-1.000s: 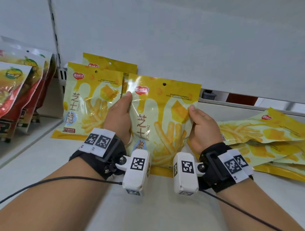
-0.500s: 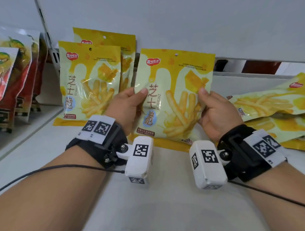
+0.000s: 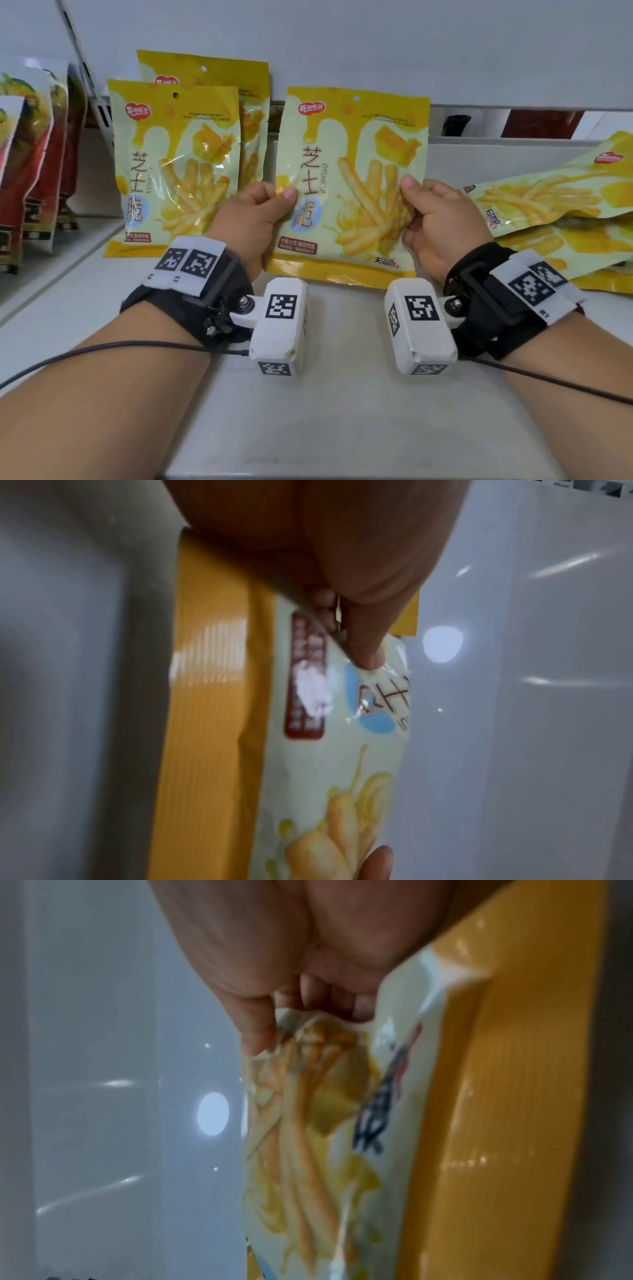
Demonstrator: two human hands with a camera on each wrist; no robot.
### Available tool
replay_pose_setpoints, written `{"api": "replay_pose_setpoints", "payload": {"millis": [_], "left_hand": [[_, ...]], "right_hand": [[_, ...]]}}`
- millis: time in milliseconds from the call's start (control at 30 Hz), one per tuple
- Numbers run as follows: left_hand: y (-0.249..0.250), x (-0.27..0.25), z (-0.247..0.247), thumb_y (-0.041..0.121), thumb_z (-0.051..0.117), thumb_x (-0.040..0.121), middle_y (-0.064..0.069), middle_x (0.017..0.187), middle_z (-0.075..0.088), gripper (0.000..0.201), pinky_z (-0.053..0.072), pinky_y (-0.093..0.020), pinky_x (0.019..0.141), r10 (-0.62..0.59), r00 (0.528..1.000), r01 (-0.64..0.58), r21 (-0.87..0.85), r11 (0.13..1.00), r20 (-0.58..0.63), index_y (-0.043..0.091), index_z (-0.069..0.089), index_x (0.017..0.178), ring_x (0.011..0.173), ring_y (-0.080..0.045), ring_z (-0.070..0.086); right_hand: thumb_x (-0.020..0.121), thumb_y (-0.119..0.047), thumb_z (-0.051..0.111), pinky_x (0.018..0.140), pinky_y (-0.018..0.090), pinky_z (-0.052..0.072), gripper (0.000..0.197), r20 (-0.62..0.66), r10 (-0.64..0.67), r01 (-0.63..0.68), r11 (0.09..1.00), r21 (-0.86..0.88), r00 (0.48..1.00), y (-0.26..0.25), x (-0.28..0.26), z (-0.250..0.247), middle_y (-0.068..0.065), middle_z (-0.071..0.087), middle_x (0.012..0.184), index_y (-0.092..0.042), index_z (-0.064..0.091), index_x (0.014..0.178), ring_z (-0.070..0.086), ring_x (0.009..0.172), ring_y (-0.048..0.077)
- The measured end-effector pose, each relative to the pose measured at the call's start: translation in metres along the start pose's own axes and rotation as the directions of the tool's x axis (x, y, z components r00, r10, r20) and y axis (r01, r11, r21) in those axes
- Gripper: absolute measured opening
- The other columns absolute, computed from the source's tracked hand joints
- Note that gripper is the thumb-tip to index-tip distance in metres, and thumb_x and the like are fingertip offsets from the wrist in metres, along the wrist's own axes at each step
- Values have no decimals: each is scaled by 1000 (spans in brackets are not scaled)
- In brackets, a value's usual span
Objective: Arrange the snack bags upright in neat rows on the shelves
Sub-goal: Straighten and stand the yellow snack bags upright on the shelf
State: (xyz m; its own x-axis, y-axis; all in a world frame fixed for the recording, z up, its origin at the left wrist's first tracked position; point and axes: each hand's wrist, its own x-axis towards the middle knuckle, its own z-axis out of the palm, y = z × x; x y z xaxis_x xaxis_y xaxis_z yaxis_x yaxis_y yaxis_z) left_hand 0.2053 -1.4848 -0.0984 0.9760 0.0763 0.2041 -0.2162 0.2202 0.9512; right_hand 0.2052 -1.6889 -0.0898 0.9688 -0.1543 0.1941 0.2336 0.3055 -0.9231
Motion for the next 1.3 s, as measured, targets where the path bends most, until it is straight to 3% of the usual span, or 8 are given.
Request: {"api": "replay_pose_setpoints", "payload": {"millis": [100, 300, 533, 667, 867, 967, 1167, 1300], "left_hand": [[4, 0, -2, 16, 62, 90, 0, 57, 66, 30, 58, -32, 53, 54, 995, -60, -60, 996, -86, 15, 49, 63, 54, -16, 66], [7, -1, -5, 20, 60, 92, -2, 63, 71, 22, 56, -29, 50, 85, 987, -93, -55, 994, -135, 13, 53, 72, 54, -15, 67], [14, 5, -3, 22, 55, 95, 7, 53, 64, 29, 54, -25, 49, 155, 979, -149, 53, 987, -130, 14, 53, 67, 51, -9, 64], [11, 3, -4, 28, 55, 95, 4, 63, 71, 26, 54, -26, 52, 109, 989, -105, 46, 993, -100, 17, 63, 74, 59, -14, 67], [8, 2, -10, 28, 56, 93, 1, 71, 71, 18, 54, -27, 58, -44, 999, 43, 24, 999, 31, 18, 59, 78, 62, -14, 65], [7, 6, -11, 11, 55, 94, 1, 61, 69, 20, 54, -26, 51, -21, 997, 19, -31, 999, -69, 16, 54, 74, 54, -13, 65], [7, 8, -12, 14, 58, 94, -1, 69, 71, 19, 52, -54, 85, 6, 985, -6, 5, 1000, -174, 18, 55, 75, 65, -19, 65], [10, 8, -9, 17, 56, 95, -4, 78, 72, 23, 50, -60, 89, 37, 979, -38, 0, 999, -203, 21, 56, 72, 76, -25, 67]], "right_hand": [[92, -26, 57, 78, 35, 54, 19, 76, 125, -120, 991, -67, 989, 0, -1, 3, 5, 72, 88, -8, 63, 96, 64, 85, 20], [91, -14, 56, 50, 21, 49, 17, 93, 143, -122, 972, -202, 985, -1, -6, 2, -3, 65, 58, -16, 58, 74, 59, 51, 11], [91, -15, 59, 86, 45, 45, 22, -11, -14, 9, 933, -359, 1000, -3, -8, 4, 4, 58, 78, -18, 56, 70, 52, 85, 24], [91, -13, 58, 87, 45, 44, 21, -6, -41, 36, 935, -354, 999, -3, -8, 5, 7, 59, 80, -17, 56, 70, 53, 86, 25], [92, -13, 57, 52, 24, 52, 18, -35, -3, -3, 984, -176, 999, -8, -6, 3, 2, 66, 65, -13, 60, 74, 61, 58, 15], [90, -19, 58, 53, 25, 53, 12, 52, 92, -85, 989, -118, 994, -7, -8, 5, 1, 68, 66, -11, 59, 82, 63, 56, 14], [92, -12, 56, 45, 19, 48, 19, 97, 170, -143, 959, -244, 981, -3, -11, 4, -3, 56, 54, -15, 56, 73, 53, 47, 6], [92, -9, 54, 44, 19, 48, 24, 65, 142, -132, 981, -140, 988, -8, -10, 5, -5, 55, 49, -16, 49, 70, 53, 42, 8]]}}
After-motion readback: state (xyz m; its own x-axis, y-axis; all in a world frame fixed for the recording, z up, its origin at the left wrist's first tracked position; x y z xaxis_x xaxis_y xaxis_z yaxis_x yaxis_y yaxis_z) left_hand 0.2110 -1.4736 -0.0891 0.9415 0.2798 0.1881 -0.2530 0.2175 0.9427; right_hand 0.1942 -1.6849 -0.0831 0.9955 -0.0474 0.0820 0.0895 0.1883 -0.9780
